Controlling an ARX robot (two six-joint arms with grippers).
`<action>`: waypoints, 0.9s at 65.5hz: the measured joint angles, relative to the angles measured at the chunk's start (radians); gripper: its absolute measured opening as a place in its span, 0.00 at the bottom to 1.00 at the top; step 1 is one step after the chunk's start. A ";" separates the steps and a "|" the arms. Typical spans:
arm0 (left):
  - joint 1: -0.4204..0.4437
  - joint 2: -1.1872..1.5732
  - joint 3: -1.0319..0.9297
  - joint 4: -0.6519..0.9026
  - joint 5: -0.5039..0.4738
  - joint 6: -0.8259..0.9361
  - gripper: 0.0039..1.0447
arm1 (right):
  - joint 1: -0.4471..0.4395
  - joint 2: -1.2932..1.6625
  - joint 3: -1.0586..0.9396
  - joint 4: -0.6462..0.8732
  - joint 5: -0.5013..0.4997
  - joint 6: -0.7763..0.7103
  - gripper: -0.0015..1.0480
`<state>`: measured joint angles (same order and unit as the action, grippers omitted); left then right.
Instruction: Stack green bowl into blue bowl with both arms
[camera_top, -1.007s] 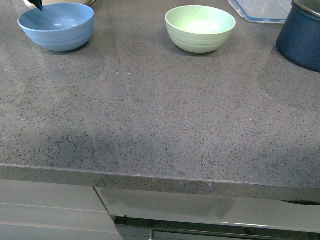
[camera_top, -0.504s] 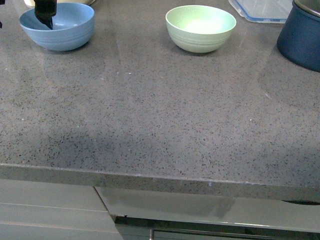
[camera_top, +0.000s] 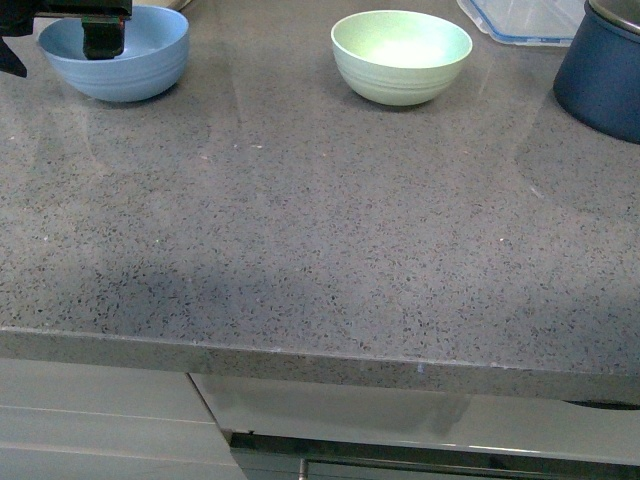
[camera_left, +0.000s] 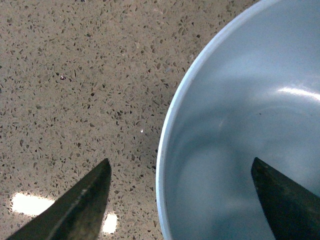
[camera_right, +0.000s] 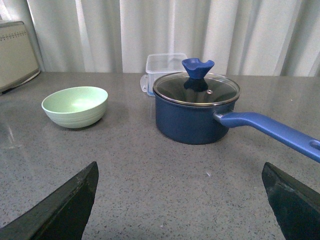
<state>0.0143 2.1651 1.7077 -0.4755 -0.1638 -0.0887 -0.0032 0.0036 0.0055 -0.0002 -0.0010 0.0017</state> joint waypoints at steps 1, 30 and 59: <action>0.000 0.000 0.000 0.001 0.000 -0.002 0.73 | 0.000 0.000 0.000 0.000 0.000 0.000 0.90; -0.001 -0.013 -0.016 0.045 0.003 -0.102 0.05 | 0.000 0.000 0.000 0.000 0.000 0.000 0.90; -0.031 0.004 0.113 0.007 0.003 -0.101 0.04 | 0.000 0.000 0.000 0.000 0.000 0.000 0.90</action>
<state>-0.0166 2.1693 1.8206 -0.4683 -0.1608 -0.1902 -0.0032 0.0036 0.0055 -0.0002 -0.0013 0.0021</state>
